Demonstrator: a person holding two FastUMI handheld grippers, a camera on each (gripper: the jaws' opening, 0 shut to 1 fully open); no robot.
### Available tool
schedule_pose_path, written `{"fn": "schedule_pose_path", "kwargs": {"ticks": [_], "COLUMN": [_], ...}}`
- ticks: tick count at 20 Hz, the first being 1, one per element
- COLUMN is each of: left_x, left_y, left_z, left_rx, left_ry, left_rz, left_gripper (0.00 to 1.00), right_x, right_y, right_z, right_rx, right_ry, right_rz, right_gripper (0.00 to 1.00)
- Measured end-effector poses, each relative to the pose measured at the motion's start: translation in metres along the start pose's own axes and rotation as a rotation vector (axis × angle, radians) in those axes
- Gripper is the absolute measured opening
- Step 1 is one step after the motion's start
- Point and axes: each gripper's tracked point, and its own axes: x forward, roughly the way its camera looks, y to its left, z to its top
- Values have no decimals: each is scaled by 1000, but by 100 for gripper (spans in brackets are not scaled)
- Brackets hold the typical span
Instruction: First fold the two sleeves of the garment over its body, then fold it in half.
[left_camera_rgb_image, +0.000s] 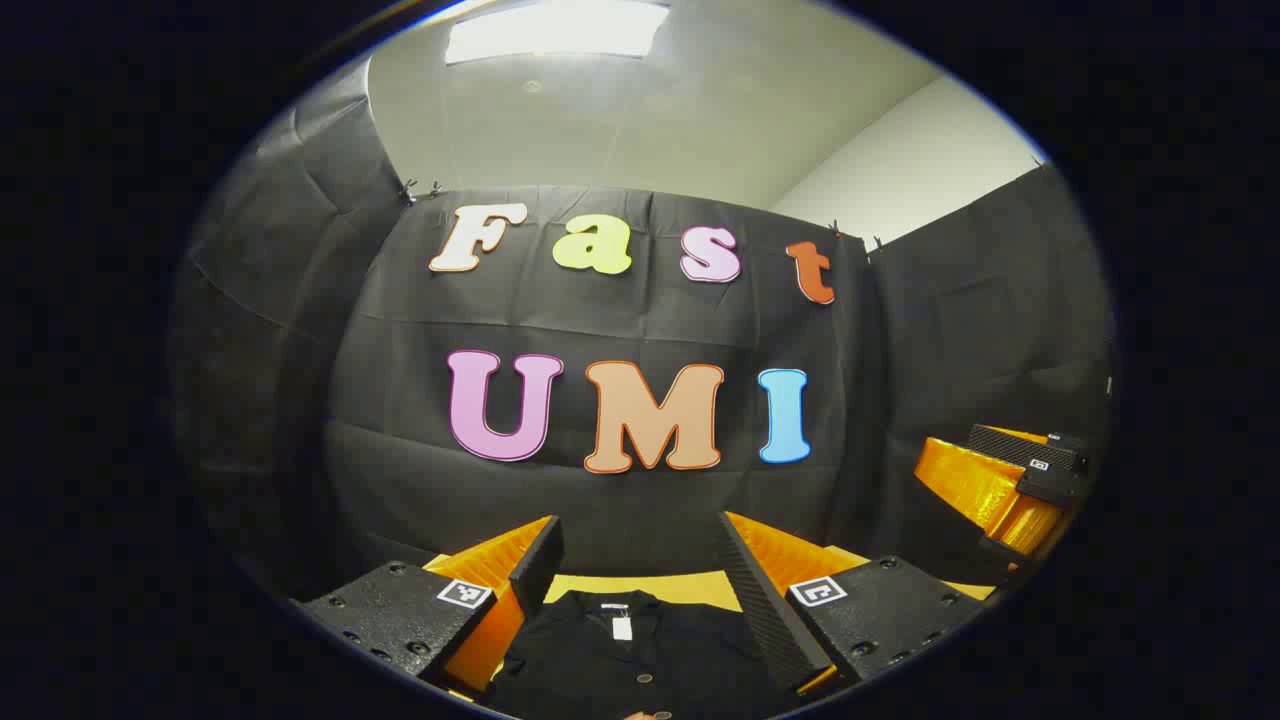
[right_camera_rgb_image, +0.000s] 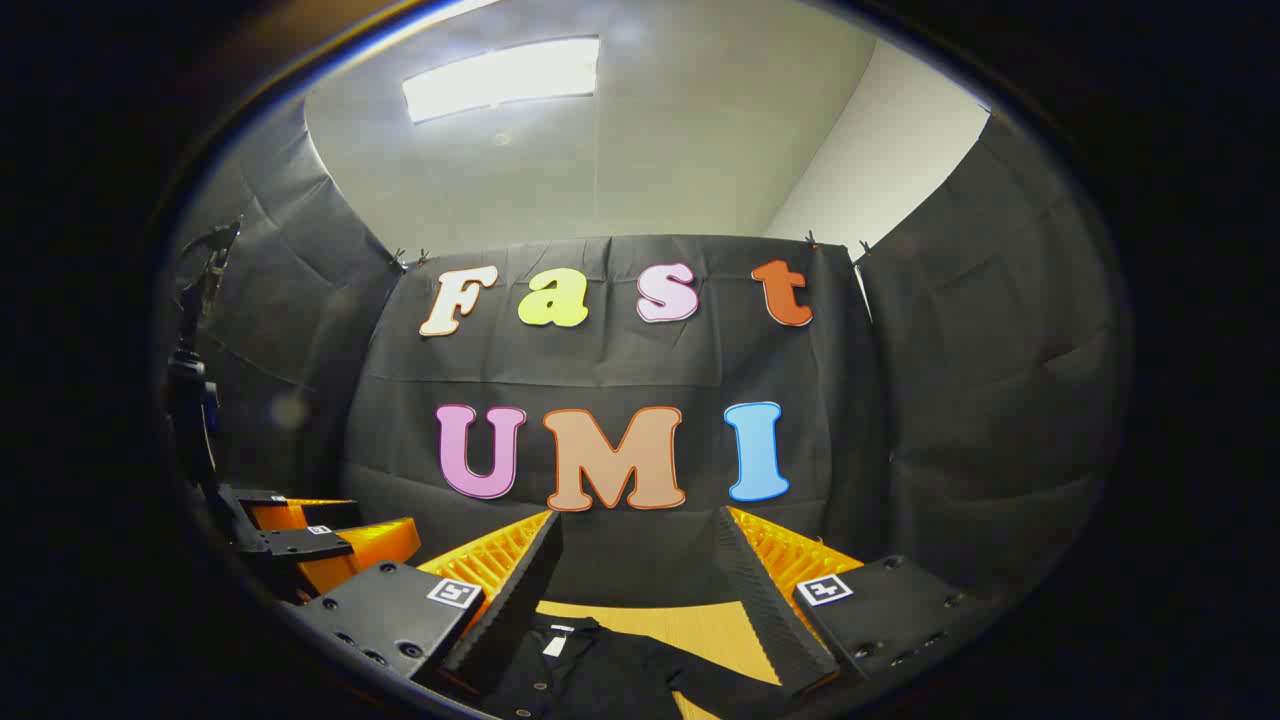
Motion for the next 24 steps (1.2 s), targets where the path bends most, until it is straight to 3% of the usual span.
{"fn": "schedule_pose_path", "kwargs": {"ticks": [24], "left_x": [-25], "left_y": [53], "left_z": [-5], "left_rx": [53], "left_ry": [30], "left_rz": [115], "left_gripper": [92], "right_x": [13], "right_y": [37], "right_z": [-27], "right_rx": [41], "right_ry": [70], "right_rz": [55], "right_gripper": [99]}}
